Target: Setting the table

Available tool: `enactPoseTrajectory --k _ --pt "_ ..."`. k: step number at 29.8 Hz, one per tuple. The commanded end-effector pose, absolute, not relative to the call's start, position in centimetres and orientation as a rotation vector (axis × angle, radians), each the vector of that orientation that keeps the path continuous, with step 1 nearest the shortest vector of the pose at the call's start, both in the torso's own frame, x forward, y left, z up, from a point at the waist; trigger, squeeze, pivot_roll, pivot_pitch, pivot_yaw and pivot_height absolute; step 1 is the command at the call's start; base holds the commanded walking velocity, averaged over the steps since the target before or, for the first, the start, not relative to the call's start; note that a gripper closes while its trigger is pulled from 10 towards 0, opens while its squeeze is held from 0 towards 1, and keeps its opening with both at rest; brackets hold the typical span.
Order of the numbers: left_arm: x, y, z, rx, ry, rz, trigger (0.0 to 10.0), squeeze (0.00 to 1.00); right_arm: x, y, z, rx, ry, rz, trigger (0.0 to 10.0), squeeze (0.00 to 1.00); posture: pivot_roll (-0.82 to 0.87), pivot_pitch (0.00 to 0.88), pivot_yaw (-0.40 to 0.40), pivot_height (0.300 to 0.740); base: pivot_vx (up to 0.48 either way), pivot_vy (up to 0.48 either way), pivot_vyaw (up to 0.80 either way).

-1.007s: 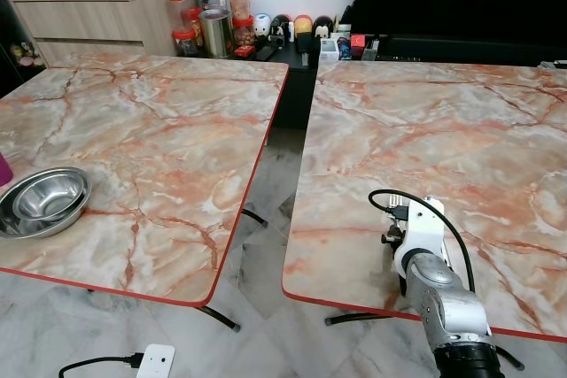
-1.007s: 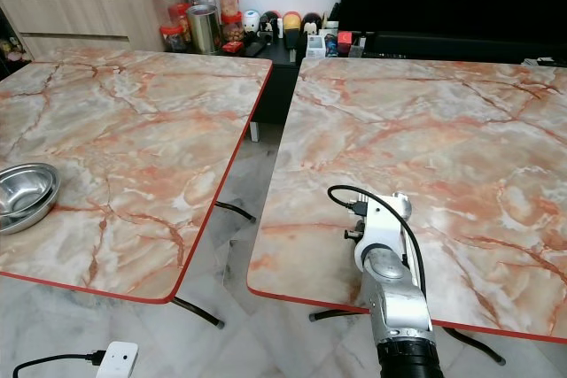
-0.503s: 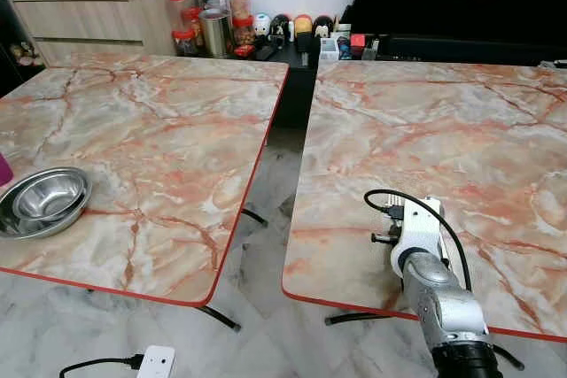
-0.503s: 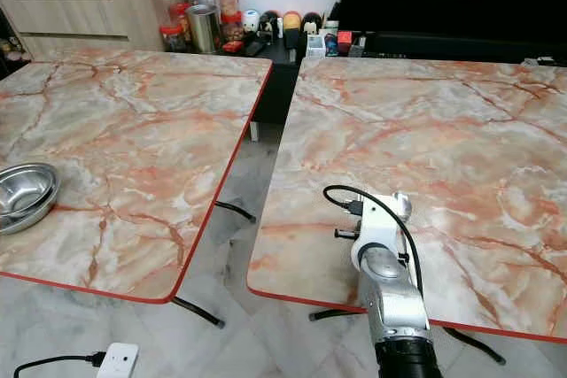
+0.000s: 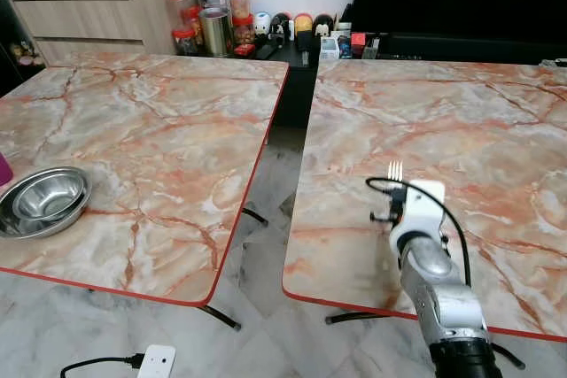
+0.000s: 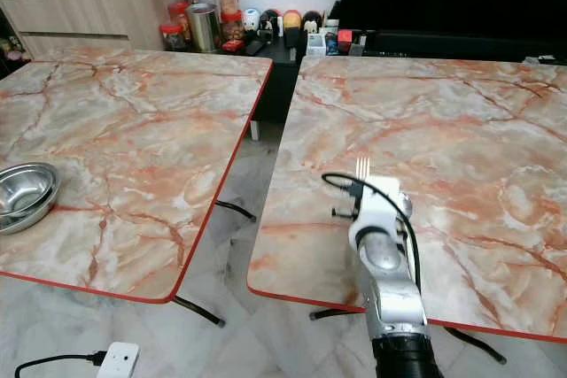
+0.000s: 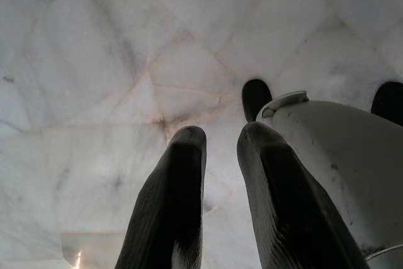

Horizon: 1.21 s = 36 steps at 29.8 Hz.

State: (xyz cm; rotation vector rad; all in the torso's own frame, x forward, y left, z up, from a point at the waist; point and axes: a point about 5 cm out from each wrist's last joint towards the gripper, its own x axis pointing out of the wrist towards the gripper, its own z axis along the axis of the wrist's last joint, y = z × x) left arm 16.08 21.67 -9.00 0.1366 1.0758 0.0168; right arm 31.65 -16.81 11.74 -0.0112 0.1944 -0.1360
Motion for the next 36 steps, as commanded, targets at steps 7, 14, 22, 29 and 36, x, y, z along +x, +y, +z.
enactPoseTrajectory --k 7,14,22,29,36 --pt "15.7 22.0 -9.1 0.161 1.110 0.013 10.0 0.00 32.5 -15.5 15.4 -0.014 -0.012 -0.075 10.0 0.00 0.02 0.000 0.025 0.728 0.000 0.459 0.00" --pt "15.8 22.0 -9.1 0.158 1.112 0.014 10.0 0.00 32.7 -15.4 16.0 -0.018 -0.052 -0.064 10.0 0.00 0.02 0.000 0.024 0.728 0.000 0.480 0.00" --pt "16.0 22.0 -9.0 0.154 1.111 0.023 10.0 0.00 32.9 -15.5 16.2 -0.015 -0.070 -0.072 10.0 0.00 0.02 0.000 0.027 0.728 0.000 0.480 0.00" --pt "16.0 22.0 -9.0 0.151 1.110 0.028 10.0 0.00 33.1 -15.6 16.1 -0.018 -0.062 -0.080 10.0 0.00 0.02 0.000 0.026 0.728 0.000 0.480 0.00" --pt "16.0 22.0 -9.0 0.152 1.110 0.035 10.0 0.00 33.2 -15.7 16.0 -0.015 -0.054 -0.090 10.0 0.00 0.03 0.000 0.024 0.728 0.000 0.480 0.00"
